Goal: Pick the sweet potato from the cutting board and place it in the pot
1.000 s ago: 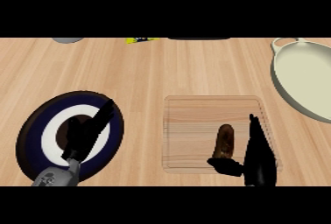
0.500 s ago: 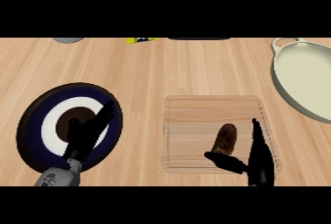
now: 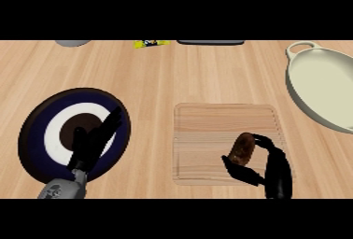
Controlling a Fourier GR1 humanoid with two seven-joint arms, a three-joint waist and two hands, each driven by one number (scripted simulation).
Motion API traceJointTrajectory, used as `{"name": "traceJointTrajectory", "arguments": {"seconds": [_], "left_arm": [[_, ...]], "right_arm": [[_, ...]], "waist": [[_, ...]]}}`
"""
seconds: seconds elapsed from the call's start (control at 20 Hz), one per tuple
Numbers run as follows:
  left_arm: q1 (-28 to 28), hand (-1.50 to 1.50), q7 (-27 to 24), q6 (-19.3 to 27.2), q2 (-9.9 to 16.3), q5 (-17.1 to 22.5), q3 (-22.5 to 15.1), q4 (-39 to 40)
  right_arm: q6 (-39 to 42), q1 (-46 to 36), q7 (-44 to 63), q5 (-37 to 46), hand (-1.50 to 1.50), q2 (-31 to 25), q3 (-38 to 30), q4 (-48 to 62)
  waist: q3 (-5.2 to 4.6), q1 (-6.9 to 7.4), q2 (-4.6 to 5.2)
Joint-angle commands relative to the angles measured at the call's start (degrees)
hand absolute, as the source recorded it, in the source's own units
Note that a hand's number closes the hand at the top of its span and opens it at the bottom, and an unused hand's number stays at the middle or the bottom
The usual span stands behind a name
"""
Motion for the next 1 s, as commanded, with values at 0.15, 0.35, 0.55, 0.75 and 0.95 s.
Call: {"name": "traceJointTrajectory", "arguments": {"seconds": [0.15, 0.35, 0.55, 0.75, 0.95], "left_arm": [[1.1, 0.0, 0.9, -0.6, -0.1, 0.2, 0.8, -1.7], [1.9, 0.0, 1.2, -0.4, 0.8, 1.3, 2.3, -0.6], [3.0, 0.0, 1.3, 1.2, -0.4, 0.7, 1.7, -2.0], [1.0, 0.0, 2.1, 0.8, -0.1, 0.1, 1.5, -1.6], [0.1, 0.0, 2.1, 0.3, -1.5, -0.1, 0.7, -0.5]], "right_arm": [[-1.7, 6.6, -15.2, -12.6, 1.5, -1.9, -2.8, 0.5], [6.7, 5.8, -22.1, -30.9, 1.5, -9.9, -17.2, -5.1], [13.9, 6.3, -29.3, -43.0, 1.5, -15.4, -28.8, -3.3], [23.9, 8.3, -42.4, -51.2, 1.5, -21.8, -39.1, 6.8], [31.8, 6.7, -50.5, -52.8, 1.5, -30.0, -45.9, 20.9]], "waist": [[1.24, -0.14, 0.98], [1.84, -3.07, 0.23], [1.9, -3.69, 0.05], [1.69, -2.83, 0.76], [1.35, -0.55, 1.17]]}}
